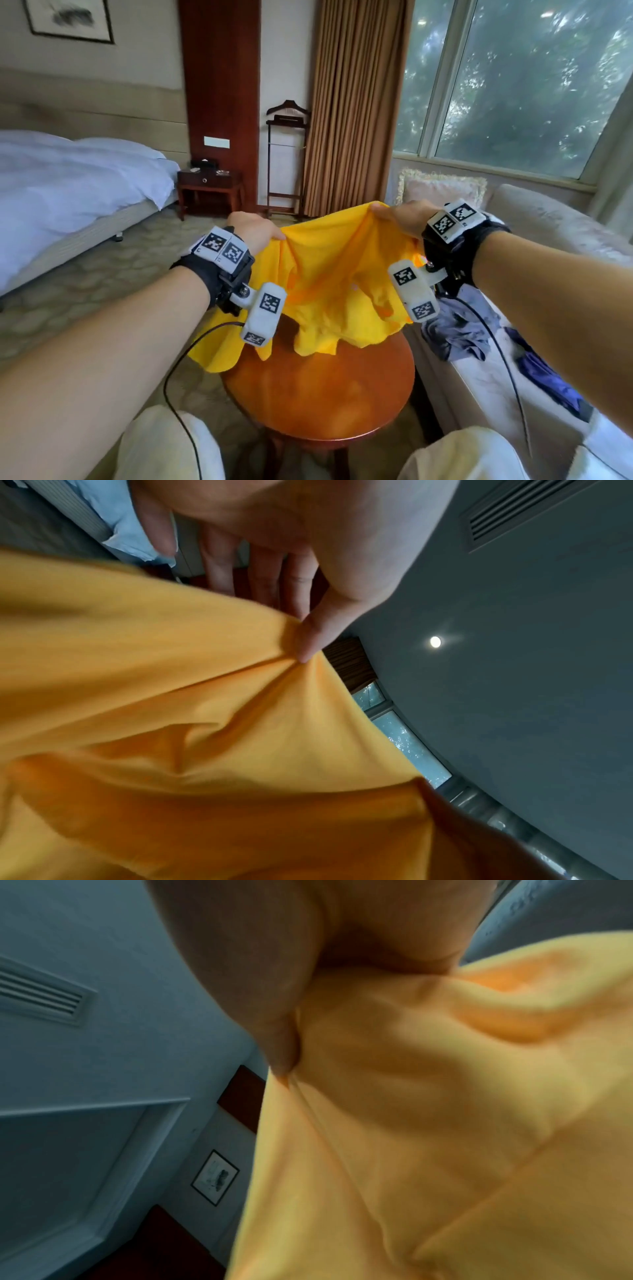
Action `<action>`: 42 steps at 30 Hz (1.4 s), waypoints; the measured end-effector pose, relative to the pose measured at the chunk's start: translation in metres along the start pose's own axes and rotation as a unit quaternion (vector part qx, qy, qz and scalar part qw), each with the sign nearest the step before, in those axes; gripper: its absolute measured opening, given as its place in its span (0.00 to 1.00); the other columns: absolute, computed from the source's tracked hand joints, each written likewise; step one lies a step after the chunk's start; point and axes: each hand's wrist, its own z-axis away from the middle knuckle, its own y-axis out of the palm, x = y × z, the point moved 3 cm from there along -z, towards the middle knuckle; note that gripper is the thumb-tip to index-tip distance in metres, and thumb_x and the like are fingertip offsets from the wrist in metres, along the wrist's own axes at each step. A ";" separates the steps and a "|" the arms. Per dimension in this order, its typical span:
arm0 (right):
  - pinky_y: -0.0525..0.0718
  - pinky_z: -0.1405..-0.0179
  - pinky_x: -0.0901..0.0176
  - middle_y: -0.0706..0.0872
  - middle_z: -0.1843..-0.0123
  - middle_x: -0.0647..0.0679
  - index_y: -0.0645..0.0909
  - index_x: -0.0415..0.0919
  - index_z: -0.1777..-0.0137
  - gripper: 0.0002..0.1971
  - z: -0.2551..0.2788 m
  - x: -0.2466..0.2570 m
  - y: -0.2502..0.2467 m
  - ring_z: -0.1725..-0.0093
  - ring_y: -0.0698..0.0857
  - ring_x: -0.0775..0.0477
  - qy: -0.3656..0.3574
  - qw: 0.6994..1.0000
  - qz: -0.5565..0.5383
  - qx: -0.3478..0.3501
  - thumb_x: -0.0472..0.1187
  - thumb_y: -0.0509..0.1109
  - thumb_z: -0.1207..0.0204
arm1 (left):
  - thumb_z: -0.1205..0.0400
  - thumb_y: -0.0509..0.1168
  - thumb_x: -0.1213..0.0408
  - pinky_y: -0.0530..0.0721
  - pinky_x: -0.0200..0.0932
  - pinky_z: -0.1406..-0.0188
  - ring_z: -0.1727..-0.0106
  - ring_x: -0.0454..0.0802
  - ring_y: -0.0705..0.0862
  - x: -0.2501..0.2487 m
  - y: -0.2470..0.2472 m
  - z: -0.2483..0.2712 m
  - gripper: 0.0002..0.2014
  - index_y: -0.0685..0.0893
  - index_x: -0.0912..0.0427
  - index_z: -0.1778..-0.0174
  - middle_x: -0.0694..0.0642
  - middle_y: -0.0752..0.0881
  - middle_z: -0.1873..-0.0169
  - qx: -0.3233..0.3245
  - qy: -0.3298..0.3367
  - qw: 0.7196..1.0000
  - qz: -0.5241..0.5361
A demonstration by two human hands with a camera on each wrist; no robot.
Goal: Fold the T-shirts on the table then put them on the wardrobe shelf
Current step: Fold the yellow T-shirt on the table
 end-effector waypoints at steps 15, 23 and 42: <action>0.78 0.33 0.39 0.86 0.43 0.34 0.78 0.32 0.38 0.26 -0.007 0.015 0.032 0.41 0.84 0.35 0.023 0.975 -0.122 0.182 0.57 0.67 0.20 | 0.37 0.83 0.61 0.83 0.49 0.54 0.51 0.52 0.87 -0.015 0.066 0.032 0.20 0.82 0.51 0.55 0.53 0.88 0.55 0.208 0.218 0.952 -0.055; 0.84 0.39 0.42 0.85 0.34 0.35 0.82 0.35 0.34 0.27 -0.008 -0.015 0.033 0.37 0.85 0.36 0.014 0.915 -0.201 0.351 0.52 0.73 0.28 | 0.16 0.66 0.69 0.87 0.55 0.42 0.47 0.57 0.90 -0.021 0.064 0.008 0.07 0.89 0.54 0.54 0.62 0.91 0.49 0.074 0.099 0.973 0.196; 0.74 0.53 0.57 0.82 0.40 0.41 0.80 0.34 0.34 0.22 -0.030 -0.024 0.027 0.48 0.80 0.41 -0.040 0.996 -0.013 0.083 0.44 0.75 0.25 | 0.29 0.79 0.62 0.74 0.38 0.61 0.53 0.49 0.80 -0.010 0.033 -0.009 0.27 0.82 0.64 0.35 0.56 0.83 0.39 0.025 -0.012 0.999 -0.047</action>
